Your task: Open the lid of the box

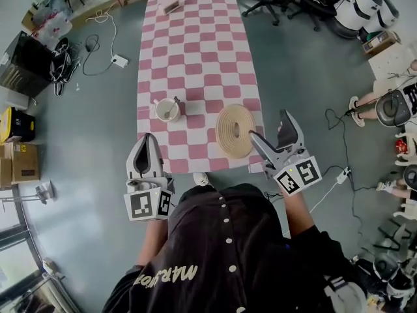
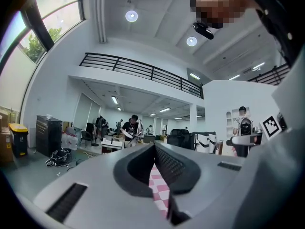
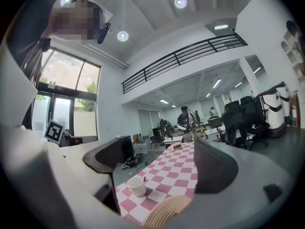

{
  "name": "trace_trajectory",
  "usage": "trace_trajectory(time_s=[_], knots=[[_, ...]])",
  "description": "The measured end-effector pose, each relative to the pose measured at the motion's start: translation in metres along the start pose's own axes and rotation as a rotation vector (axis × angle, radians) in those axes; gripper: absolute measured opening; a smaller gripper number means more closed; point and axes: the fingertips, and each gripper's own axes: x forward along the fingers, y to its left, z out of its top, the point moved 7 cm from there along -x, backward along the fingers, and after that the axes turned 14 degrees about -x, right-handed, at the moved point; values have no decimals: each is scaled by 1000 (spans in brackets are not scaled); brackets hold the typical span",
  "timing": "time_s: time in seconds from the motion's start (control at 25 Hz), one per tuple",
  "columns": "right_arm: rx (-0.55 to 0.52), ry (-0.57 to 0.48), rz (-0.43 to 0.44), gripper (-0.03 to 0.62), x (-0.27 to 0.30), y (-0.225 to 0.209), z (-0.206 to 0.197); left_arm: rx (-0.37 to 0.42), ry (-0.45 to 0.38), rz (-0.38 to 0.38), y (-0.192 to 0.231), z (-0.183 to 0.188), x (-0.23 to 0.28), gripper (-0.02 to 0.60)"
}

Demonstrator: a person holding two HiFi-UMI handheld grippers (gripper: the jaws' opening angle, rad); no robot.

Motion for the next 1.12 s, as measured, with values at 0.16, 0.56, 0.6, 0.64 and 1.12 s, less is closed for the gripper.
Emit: trace_trajectory(time_s=[0.16, 0.56, 0.6, 0.64, 1.12], knots=[[3, 33, -19, 468, 8, 7, -7, -3, 39, -18, 14, -3, 9, 11], [75, 177, 35, 466, 30, -6, -47, -36, 92, -22, -3, -16, 38, 11], [88, 188, 43, 467, 34, -8, -53, -31, 96, -23, -4, -17, 41, 11], [103, 194, 51, 466, 39, -10, -60, -28, 101, -23, -5, -19, 46, 11], [336, 381, 167, 456, 64, 3, -145, -28, 176, 11, -9, -43, 62, 11]])
